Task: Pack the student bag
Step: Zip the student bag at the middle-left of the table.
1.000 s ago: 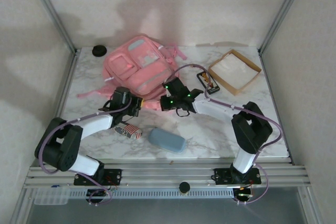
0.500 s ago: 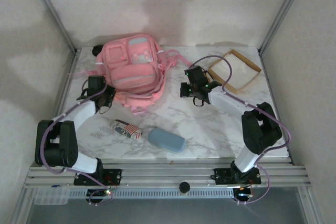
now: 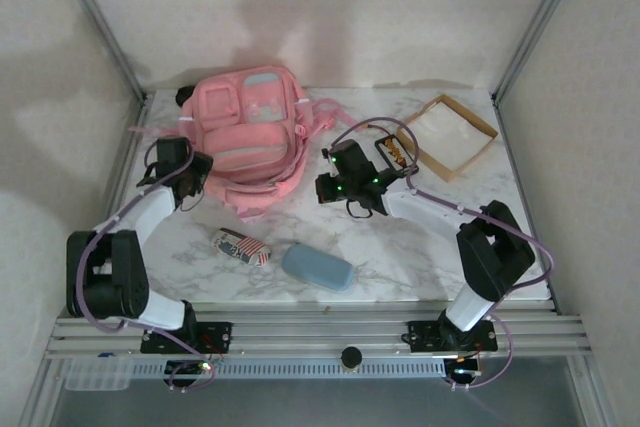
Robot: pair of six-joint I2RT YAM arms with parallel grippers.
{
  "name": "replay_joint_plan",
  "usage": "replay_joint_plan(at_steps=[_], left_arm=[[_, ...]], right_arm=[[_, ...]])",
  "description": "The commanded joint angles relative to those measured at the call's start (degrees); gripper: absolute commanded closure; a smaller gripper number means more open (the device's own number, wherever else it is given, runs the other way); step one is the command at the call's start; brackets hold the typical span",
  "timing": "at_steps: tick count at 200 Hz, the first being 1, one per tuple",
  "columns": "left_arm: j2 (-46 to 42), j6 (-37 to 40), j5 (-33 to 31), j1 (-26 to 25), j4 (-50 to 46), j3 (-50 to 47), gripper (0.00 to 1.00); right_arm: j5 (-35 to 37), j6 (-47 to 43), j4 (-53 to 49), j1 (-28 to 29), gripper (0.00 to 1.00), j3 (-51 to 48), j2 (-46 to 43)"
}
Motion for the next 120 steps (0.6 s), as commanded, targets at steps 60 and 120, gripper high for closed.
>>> replay_joint_plan(at_steps=[60, 120], left_arm=[[-12.7, -12.8, 2.1, -12.5, 3.4, -9.8, 0.35], [-11.0, -13.5, 1.6, -13.8, 4.5, -11.5, 0.36]], right_arm=[[-14.7, -14.8, 2.2, -1.4, 0.70, 8.8, 10.7], [-24.1, -22.9, -1.5, 0.3, 0.55, 23.7, 23.7]])
